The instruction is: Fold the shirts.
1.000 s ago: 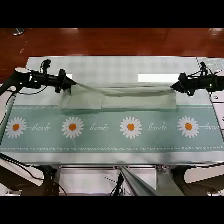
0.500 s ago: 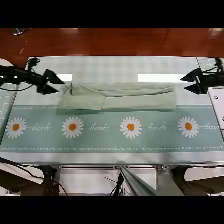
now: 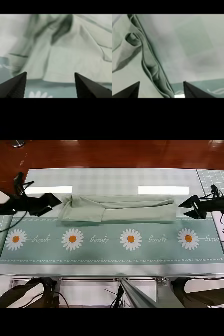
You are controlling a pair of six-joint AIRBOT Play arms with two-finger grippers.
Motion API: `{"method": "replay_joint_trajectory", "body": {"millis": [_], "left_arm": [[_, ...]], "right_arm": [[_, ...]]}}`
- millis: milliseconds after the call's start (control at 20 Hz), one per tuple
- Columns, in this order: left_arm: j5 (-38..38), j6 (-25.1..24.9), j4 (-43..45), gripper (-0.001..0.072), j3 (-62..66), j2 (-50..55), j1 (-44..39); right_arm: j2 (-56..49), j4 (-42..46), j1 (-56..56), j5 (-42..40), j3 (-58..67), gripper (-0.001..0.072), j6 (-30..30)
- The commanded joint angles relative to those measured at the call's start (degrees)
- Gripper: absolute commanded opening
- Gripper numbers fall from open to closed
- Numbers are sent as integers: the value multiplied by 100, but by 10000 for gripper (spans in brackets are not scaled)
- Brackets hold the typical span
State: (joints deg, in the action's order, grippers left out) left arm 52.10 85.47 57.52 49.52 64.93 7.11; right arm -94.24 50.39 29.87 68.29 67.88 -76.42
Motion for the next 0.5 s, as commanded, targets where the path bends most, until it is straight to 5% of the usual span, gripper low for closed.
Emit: {"method": "replay_joint_trajectory", "body": {"millis": [0, 250, 300, 350, 400, 450], "left_arm": [[-612, -61, -177, 703, -699, -479, -946], [-1119, -57, -708, 702, -695, -168, -1622], [-1108, -59, -772, 702, -695, -125, -1635], [-1097, -59, -772, 701, -695, -96, -1635], [-1095, -63, -789, 639, -695, -92, -1635], [-1075, -66, -822, 218, -693, -94, -1637]], "right_arm": [[-339, -699, -343, -190, -144, 625, 348], [-577, -1128, -905, -339, -144, 581, 535], [-577, -1106, -903, -278, -144, 379, 533], [-573, -1088, -896, -140, -144, 51, 538], [-514, -1080, -848, 26, -144, 22, 557], [-367, -981, -793, 129, -144, 21, 562]]}}
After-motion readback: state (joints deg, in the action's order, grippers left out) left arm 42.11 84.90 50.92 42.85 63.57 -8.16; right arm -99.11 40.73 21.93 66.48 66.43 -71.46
